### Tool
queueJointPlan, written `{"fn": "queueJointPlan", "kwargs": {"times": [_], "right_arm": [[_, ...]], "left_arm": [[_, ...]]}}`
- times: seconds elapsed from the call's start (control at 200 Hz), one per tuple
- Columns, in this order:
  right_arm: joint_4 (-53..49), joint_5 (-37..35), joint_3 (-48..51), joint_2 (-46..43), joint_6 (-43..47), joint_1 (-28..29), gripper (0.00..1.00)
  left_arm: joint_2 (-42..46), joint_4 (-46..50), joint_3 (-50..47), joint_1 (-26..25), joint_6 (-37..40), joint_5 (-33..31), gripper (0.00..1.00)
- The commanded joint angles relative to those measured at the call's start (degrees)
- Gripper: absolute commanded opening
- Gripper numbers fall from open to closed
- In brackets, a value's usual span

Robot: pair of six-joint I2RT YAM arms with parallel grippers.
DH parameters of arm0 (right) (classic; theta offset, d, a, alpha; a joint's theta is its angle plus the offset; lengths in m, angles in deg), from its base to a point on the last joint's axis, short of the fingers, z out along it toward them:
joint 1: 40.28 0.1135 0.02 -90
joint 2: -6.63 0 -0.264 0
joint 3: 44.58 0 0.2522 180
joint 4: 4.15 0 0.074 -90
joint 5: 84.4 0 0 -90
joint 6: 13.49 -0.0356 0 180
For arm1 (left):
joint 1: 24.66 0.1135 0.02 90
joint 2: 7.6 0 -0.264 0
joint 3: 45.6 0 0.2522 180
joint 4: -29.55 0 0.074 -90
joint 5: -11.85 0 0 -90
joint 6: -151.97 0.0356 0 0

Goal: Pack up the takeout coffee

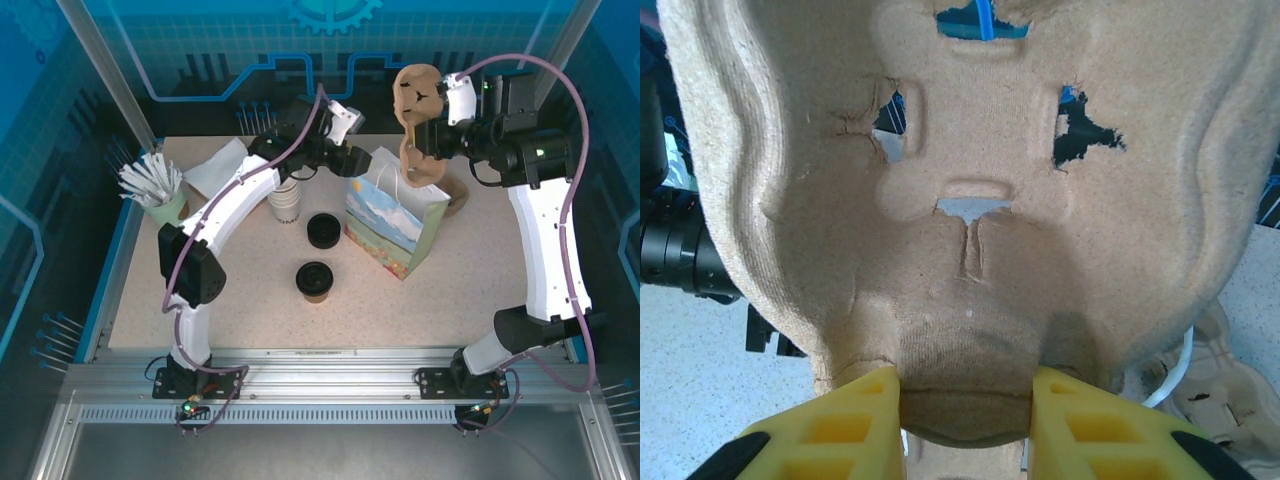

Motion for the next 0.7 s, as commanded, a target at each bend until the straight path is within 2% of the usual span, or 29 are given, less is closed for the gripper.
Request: {"fn": "queueJointPlan", "kwargs": {"times": [0.0,0.39,0.695], "right_arm": [[-0.6,-1.1,0.7,0.2,0.7,-1.1,0.3],[-1.0,-2.2,2.8,1.9,2.0,-1.8,0.29],[1.9,1.4,7.9,2.4,2.8,-1.4,0.29]], "left_arm": [[-2.7,5.7,5.7,-0.3,2.4,1.5,0.59],[-7.5,7.2,10.7,-0.5,2.1,2.5,0.41],[-8.2,6.4,10.8,-0.6,0.7,2.9,0.28]]}}
